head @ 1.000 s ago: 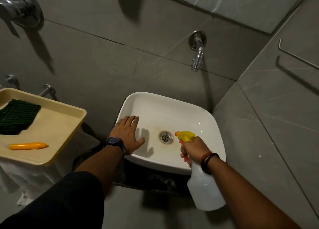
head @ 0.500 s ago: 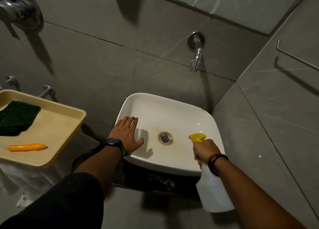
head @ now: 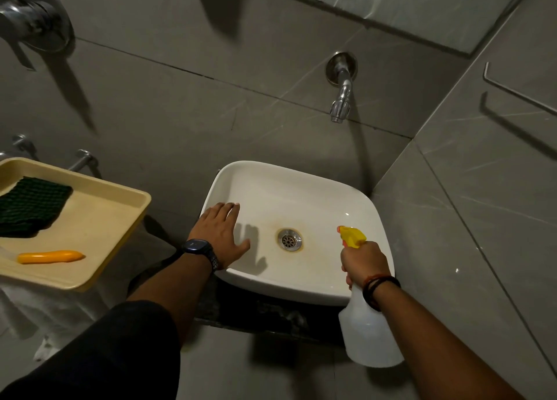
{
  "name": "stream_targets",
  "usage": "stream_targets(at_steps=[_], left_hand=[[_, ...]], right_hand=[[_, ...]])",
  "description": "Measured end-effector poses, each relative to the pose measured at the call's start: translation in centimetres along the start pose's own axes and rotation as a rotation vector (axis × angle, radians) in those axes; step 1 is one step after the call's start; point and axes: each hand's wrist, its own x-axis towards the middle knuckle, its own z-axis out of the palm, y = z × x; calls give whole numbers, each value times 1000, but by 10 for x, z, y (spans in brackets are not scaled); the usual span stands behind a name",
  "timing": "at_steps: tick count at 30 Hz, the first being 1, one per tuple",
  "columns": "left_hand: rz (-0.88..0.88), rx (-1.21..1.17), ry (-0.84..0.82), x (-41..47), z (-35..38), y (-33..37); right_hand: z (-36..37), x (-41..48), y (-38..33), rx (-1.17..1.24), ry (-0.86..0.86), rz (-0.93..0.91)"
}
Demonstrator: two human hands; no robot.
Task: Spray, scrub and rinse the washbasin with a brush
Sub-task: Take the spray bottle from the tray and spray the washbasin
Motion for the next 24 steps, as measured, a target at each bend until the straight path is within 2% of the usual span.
stream_targets(at_steps=[6, 11, 14, 19, 24], left_hand=[[-4, -16, 17, -1, 1, -1], [-57, -59, 24, -11, -8, -1], [-95, -168, 39, -22, -18, -14], [-239, -232, 107, -44, -48, -102], [-446, -116, 139, -82, -60, -238]], right_hand=[[2, -5, 3, 40, -22, -39], [14, -27, -35, 228, -46, -261], [35, -46, -79, 324, -58, -430], [103, -79, -172, 497, -78, -699], [225, -91, -246, 650, -174, -697]])
